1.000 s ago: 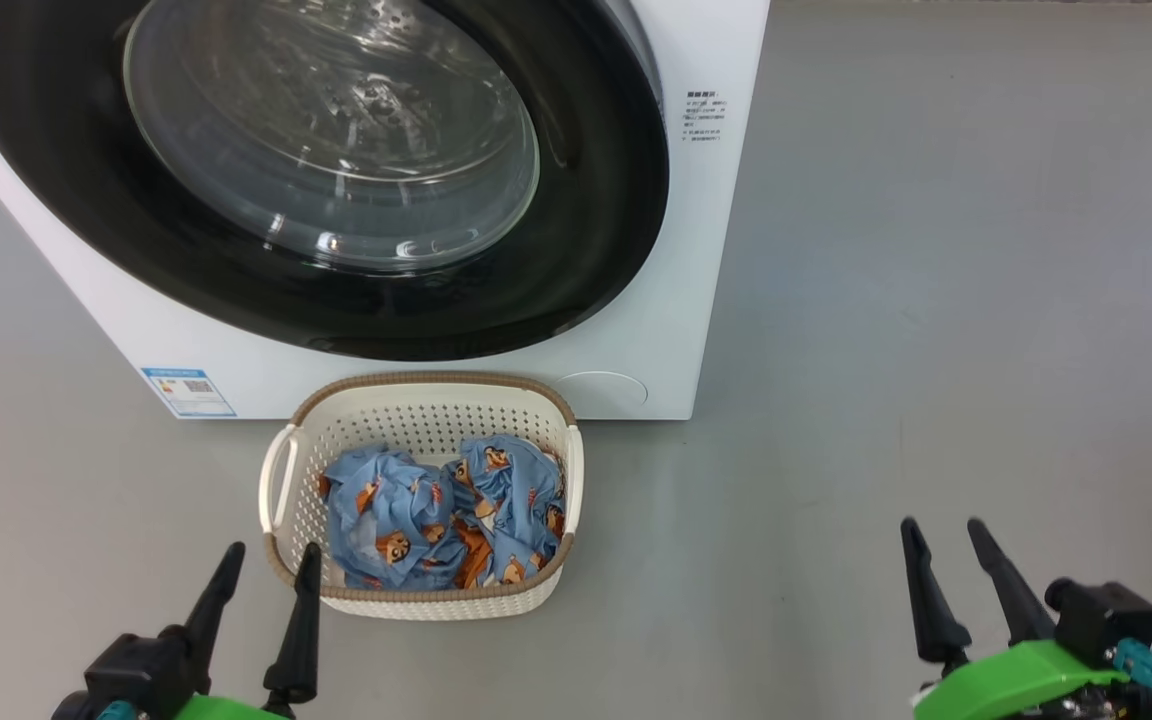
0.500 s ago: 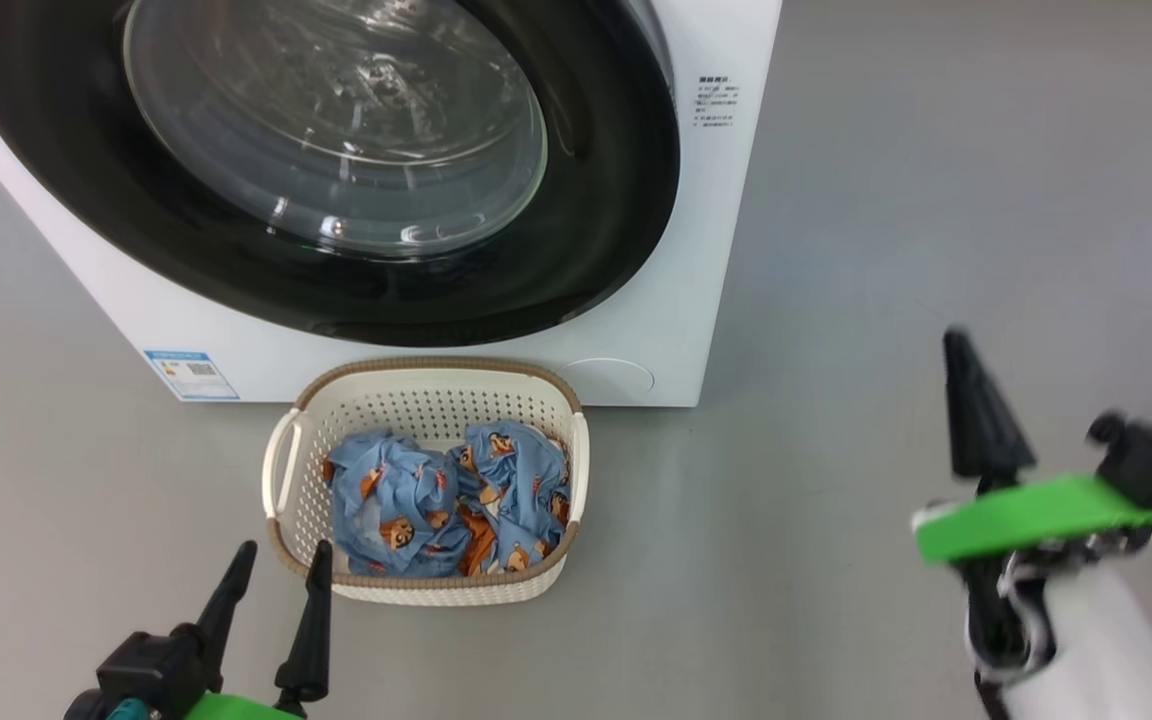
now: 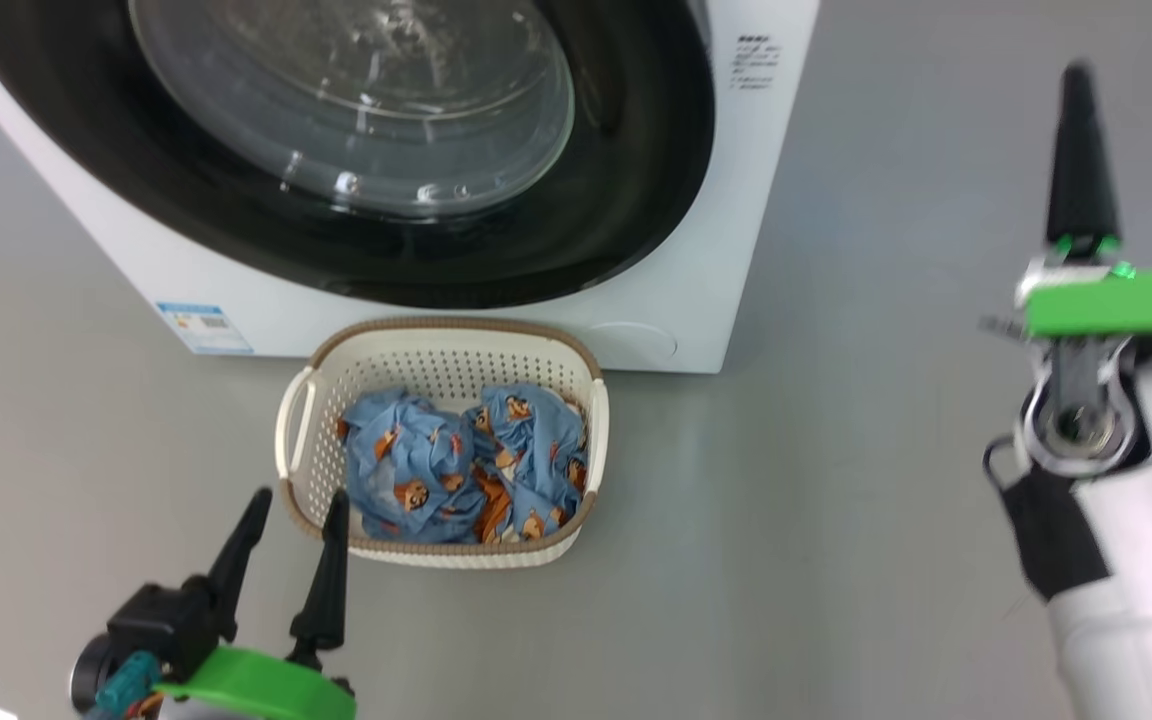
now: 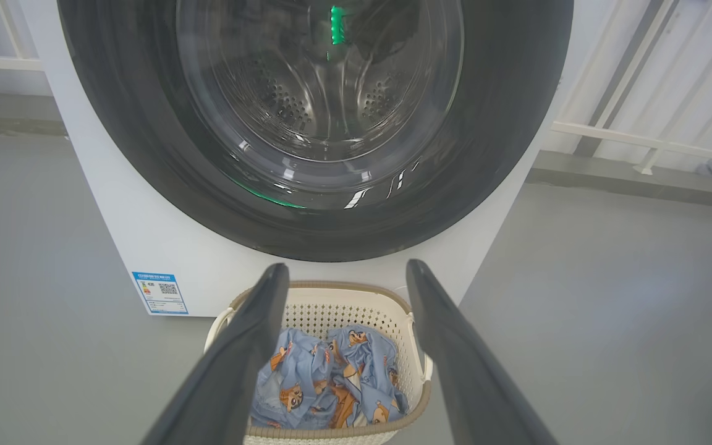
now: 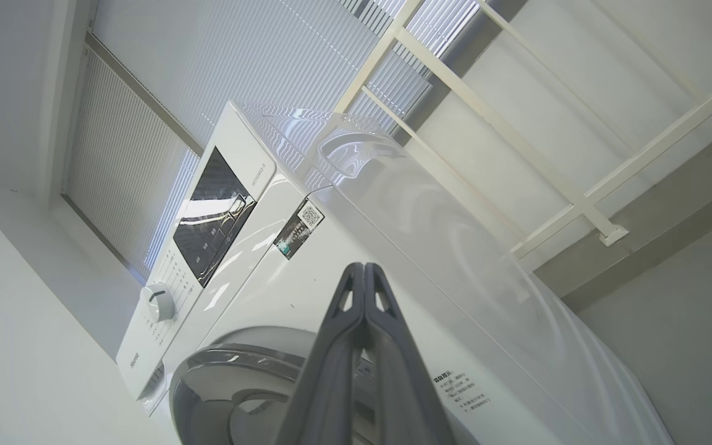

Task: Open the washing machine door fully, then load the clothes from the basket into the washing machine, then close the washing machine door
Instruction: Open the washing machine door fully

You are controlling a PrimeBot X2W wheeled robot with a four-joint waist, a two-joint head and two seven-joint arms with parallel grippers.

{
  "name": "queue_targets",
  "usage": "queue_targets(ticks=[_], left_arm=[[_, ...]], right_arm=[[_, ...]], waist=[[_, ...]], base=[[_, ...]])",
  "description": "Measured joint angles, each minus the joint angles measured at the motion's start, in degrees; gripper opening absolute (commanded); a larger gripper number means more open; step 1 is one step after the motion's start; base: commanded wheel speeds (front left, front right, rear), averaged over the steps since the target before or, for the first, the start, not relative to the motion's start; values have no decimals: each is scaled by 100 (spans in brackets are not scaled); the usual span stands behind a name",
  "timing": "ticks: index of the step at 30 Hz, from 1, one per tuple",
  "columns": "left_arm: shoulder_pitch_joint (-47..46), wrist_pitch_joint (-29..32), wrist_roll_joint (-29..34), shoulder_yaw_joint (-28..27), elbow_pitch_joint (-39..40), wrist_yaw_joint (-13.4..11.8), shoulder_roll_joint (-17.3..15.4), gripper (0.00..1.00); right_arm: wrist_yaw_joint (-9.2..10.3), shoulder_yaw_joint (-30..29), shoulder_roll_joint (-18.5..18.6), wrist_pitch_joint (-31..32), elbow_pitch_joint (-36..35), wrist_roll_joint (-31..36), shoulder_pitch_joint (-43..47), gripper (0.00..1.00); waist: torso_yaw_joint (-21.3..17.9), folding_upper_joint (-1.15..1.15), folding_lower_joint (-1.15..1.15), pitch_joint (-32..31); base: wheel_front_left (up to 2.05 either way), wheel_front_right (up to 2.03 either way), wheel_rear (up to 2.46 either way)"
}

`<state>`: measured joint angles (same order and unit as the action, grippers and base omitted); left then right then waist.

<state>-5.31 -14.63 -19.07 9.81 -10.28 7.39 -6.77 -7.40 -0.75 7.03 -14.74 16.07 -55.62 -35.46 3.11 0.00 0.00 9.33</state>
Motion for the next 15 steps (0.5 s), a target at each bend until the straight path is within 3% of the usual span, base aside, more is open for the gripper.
queue_targets(ticks=[5,10,15], left_arm=[[-236,0,-54,101,40,1,2,100],[-413,0,-101,210,53,1,20,100],[-552,0,-178,269,69,1,43,100]], right_arm=[[0,388,394,60,69,-1530,-597,0],[0,754,872,723,358,-2537,-1118,0],[0,1017,1112,1756,514,-3260,-1549,0]], waist=[[120,0,0,184],[300,0,0,349],[490,0,0,527]], base=[[0,0,0],[0,0,0],[0,0,0]])
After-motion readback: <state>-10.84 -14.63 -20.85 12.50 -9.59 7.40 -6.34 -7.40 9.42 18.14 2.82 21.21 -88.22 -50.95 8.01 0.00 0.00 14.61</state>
